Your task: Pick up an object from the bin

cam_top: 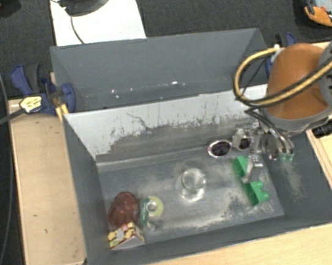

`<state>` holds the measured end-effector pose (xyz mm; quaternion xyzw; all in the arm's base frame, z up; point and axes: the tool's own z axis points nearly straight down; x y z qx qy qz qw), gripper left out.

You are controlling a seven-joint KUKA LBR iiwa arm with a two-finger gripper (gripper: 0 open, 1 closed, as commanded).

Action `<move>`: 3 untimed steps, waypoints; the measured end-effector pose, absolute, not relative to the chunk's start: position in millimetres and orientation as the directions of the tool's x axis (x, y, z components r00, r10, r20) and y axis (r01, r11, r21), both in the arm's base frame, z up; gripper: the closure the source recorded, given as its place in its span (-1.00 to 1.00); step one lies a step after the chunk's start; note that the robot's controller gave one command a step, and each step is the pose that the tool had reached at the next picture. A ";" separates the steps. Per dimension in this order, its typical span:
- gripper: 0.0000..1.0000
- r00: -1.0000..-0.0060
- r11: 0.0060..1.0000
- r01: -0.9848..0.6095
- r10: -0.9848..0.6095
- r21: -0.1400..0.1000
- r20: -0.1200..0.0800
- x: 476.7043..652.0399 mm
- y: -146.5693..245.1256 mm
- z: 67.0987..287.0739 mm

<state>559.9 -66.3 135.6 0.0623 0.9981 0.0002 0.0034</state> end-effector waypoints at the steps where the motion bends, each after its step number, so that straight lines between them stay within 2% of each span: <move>1: -1.00 -0.993 0.993 0.114 0.114 0.002 -0.002 559.0 -75.8 147.6; 2: -1.00 -0.989 0.989 0.150 0.150 0.003 0.005 538.7 -84.6 76.2; 3: -1.00 -0.984 0.984 0.179 0.178 0.001 -0.019 536.2 -99.0 100.2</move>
Offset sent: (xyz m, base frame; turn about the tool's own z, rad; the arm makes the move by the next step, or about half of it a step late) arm -0.0190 -0.0185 -0.0559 0.0271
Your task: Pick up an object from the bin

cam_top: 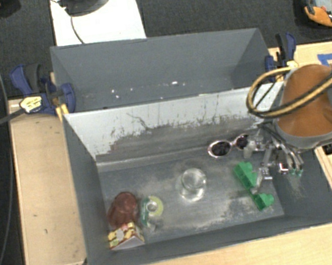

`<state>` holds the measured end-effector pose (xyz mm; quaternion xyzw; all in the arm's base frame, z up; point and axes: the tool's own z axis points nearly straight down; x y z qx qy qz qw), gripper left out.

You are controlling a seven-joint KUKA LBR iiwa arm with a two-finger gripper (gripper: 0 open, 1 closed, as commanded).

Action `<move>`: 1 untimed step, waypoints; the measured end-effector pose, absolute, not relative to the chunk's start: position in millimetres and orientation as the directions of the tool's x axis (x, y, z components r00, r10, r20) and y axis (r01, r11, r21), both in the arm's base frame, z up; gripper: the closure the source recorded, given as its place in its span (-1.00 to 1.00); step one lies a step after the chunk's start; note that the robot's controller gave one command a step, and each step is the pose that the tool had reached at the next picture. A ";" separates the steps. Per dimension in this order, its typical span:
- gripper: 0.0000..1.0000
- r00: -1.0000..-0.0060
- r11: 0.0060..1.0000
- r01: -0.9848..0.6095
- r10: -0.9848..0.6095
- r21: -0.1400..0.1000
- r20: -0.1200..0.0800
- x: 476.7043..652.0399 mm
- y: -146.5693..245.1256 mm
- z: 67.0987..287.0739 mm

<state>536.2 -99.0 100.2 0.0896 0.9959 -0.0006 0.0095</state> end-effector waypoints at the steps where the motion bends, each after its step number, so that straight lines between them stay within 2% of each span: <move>1: -1.00 -0.957 0.957 -0.291 -0.291 -0.002 -0.013 531.1 -99.8 99.5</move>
Offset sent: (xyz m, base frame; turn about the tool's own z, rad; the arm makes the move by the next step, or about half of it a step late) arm -0.0079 -0.0167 -0.0302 0.4714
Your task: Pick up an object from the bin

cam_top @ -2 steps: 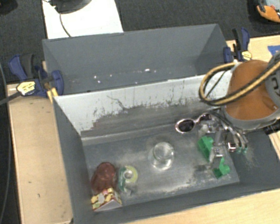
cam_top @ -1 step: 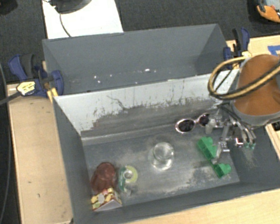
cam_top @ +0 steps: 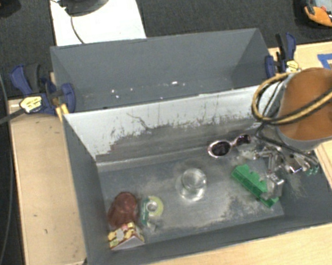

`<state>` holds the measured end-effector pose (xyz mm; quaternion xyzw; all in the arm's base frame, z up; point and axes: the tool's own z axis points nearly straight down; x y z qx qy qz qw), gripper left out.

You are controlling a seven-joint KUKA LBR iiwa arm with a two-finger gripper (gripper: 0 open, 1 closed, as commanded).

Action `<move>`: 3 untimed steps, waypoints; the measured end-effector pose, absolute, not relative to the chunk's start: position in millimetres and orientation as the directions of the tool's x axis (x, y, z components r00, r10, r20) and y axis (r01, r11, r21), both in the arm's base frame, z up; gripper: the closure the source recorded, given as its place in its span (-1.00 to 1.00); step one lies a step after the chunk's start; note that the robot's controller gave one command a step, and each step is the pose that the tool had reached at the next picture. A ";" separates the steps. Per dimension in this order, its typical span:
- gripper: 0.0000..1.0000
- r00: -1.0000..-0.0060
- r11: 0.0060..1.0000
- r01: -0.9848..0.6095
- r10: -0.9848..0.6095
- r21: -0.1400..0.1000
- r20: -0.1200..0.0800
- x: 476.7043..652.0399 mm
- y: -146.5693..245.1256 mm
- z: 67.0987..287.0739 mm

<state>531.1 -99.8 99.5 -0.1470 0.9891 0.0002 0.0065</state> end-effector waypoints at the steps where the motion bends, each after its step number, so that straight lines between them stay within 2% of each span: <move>1: 1.00 -0.796 0.796 0.605 0.605 0.010 -0.011 529.2 -115.1 73.0; 3: 1.00 -0.799 0.799 0.601 0.601 0.009 -0.012 529.4 -115.8 72.2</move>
Offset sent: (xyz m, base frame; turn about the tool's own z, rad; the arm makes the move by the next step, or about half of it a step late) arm 0.0000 0.0000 0.0000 0.0000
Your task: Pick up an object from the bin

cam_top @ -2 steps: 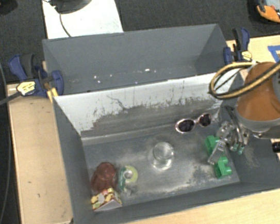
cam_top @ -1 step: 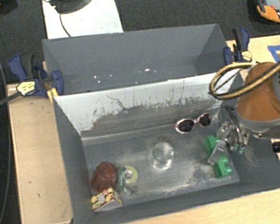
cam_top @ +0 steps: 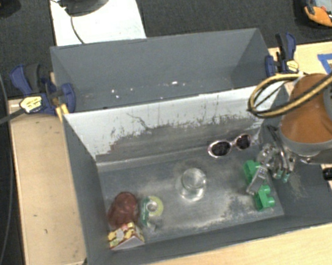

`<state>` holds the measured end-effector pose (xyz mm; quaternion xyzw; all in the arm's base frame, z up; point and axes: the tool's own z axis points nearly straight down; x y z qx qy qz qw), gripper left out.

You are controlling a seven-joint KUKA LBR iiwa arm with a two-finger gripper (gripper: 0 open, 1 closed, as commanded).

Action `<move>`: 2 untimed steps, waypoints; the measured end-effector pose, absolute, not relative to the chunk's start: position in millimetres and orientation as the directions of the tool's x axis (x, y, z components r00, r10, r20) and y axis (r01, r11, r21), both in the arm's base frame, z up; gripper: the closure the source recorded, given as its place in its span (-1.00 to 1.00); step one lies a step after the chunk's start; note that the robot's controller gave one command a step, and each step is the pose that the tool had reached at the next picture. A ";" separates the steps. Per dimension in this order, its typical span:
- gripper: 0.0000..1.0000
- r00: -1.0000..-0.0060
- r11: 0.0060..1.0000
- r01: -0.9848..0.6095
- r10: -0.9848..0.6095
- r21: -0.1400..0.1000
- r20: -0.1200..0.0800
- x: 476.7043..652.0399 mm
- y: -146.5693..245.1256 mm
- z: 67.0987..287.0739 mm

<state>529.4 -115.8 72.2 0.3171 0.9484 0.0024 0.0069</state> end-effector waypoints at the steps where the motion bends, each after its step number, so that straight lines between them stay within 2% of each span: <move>1: -1.00 -0.798 0.799 0.602 0.602 0.011 -0.012 525.8 -122.1 72.2; 2: 1.00 -0.802 0.802 0.598 0.598 0.009 -0.010 520.8 -130.9 72.0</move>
Offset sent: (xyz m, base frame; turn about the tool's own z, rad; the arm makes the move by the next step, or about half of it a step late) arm 0.0000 0.0000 0.0000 0.0000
